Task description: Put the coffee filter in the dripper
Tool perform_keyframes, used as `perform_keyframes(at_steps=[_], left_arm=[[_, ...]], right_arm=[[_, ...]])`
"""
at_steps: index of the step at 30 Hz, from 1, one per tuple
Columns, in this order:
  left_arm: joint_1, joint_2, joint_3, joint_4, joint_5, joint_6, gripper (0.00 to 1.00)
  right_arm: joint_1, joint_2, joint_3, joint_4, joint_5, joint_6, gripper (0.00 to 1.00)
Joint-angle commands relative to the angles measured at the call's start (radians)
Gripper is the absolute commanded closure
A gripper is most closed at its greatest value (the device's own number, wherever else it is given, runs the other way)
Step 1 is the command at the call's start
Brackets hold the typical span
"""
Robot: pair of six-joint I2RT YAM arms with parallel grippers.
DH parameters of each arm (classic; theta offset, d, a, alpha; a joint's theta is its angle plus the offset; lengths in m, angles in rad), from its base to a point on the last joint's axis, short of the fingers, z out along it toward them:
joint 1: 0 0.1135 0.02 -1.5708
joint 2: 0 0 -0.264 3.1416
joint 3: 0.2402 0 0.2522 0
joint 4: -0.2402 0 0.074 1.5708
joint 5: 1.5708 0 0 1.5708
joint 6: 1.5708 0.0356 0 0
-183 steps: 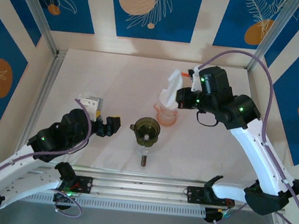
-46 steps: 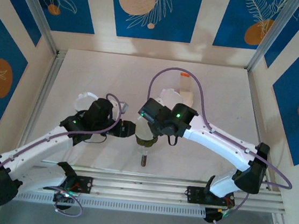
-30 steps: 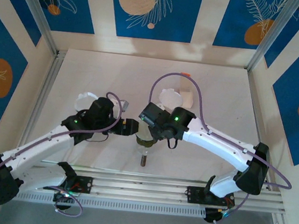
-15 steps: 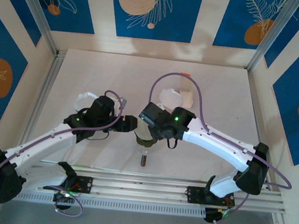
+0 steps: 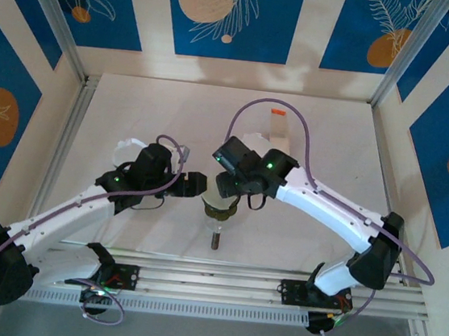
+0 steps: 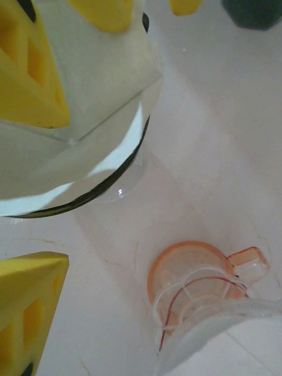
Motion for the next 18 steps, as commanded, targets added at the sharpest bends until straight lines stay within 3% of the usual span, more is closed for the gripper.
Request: perform_keyframes(at_steps=[1,18], left_arm=[[0.012,-0.015,-0.018,0.024,0.024,-0.011,0.27],[0.013,-0.006,-0.035,0.045,0.046,-0.022,0.29]], right_arm=[[-0.008,0.041,-0.016,0.019,-0.065,-0.008,0.42],[-0.012,0.135,-0.09,0.053,-0.1,-0.002,0.43]])
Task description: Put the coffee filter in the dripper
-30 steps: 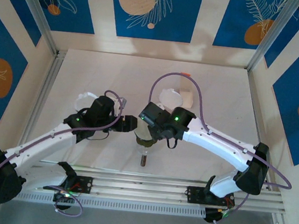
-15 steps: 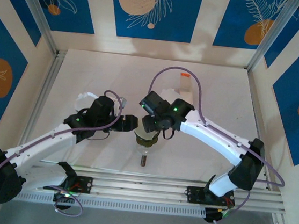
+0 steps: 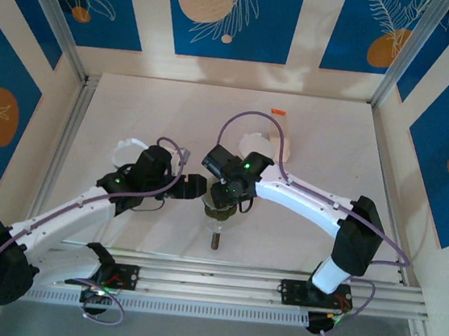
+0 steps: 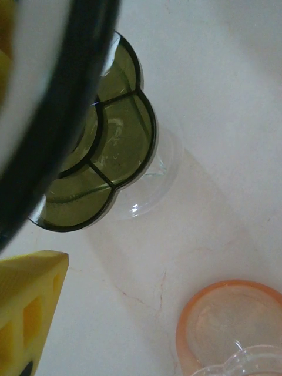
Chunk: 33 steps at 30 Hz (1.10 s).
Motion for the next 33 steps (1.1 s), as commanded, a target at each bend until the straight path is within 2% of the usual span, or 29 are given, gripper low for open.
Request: perform_keyframes(at_steps=[1,7,14,21,28,33], left_arm=[[0.011,-0.005,-0.008,0.022,0.019,-0.014,0.29],[0.011,-0.006,-0.008,0.022,0.021,-0.015,0.3],[0.011,-0.006,-0.008,0.014,0.018,-0.013,0.3],[0.011,-0.014,-0.005,0.014,0.013,-0.013,0.3],[0.011,-0.023,0.045,0.026,0.034,-0.01,0.2],[0.01,-0.037,0.075,0.019,0.041,-0.015,0.17]], right_arm=[[-0.004,0.015,-0.02,0.012,-0.018,0.001,0.43],[-0.004,0.007,-0.007,0.015,-0.008,0.003,0.43],[-0.001,-0.082,0.051,-0.015,0.055,0.006,0.42],[0.002,-0.206,0.084,-0.051,0.182,0.042,0.42],[-0.005,-0.313,0.032,-0.021,0.223,0.049,0.42],[-0.013,-0.356,0.01,-0.02,0.23,0.064,0.42]])
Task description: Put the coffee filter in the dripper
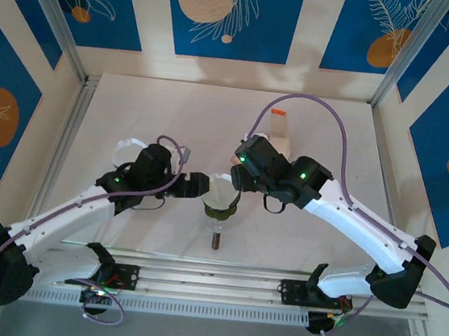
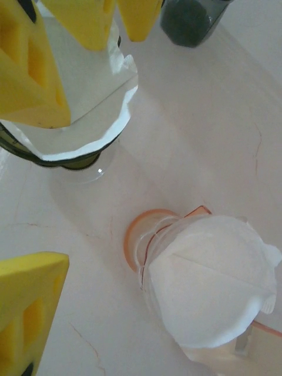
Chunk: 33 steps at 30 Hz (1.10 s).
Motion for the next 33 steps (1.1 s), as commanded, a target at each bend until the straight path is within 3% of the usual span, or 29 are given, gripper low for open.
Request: perform_keyframes(at_steps=[1,5,9,17,22,29,31,33], left_arm=[[0.01,-0.039,0.059,0.018,0.023,0.0,0.16],[0.011,-0.065,0.111,-0.012,0.006,0.019,0.17],[0.049,-0.114,0.202,-0.152,-0.103,0.098,0.2],[0.427,-0.264,0.237,-0.288,-0.144,0.125,0.34],[0.695,-0.292,0.185,-0.299,-0.109,0.084,0.55],[0.936,-0.278,0.027,-0.219,-0.176,-0.026,0.86],[0.99,-0.247,-0.036,-0.195,-0.164,-0.074,1.0],[1.019,-0.211,-0.121,-0.126,-0.107,-0.126,1.0]], right_arm=[[-0.01,-0.037,-0.027,-0.005,0.034,0.027,0.42],[-0.014,-0.073,-0.04,0.004,0.057,0.031,0.41],[-0.019,-0.112,-0.079,0.036,0.043,0.028,0.41],[-0.018,-0.142,-0.164,0.09,-0.004,0.016,0.42],[-0.019,-0.185,-0.203,0.122,-0.008,-0.004,0.41],[-0.021,-0.266,-0.25,0.14,-0.004,-0.013,0.41],[-0.021,-0.289,-0.266,0.136,-0.001,-0.009,0.41],[-0.021,-0.312,-0.287,0.135,0.001,-0.004,0.41]])
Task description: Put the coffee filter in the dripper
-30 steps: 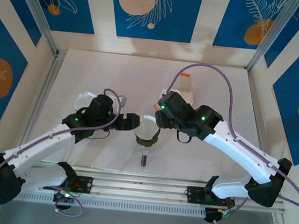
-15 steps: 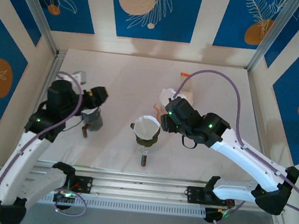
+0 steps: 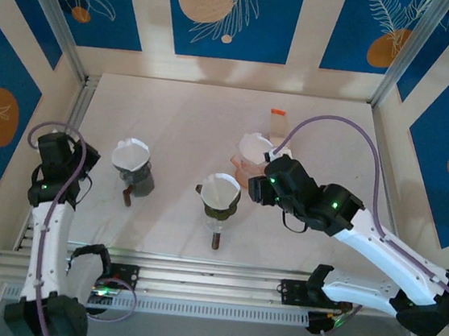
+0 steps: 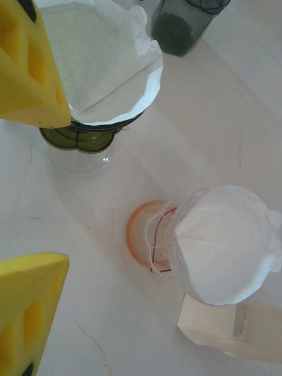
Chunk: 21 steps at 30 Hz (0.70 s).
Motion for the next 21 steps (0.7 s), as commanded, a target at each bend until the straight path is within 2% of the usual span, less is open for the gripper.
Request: perform_keyframes(at_steps=[1,7,21], left_arm=[[0.038,0.055,-0.119,0.112,0.071,-0.112,1.0],[0.04,0.141,-0.264,0.255,0.144,-0.153,1.0],[0.038,0.284,-0.402,0.524,0.241,-0.267,1.0]], right_arm=[[-0.005,-0.039,-0.037,0.011,0.004,0.006,0.41],[-0.045,-0.078,-0.075,0.028,-0.023,-0.001,0.41],[-0.08,-0.091,-0.072,0.031,-0.027,-0.015,0.41]])
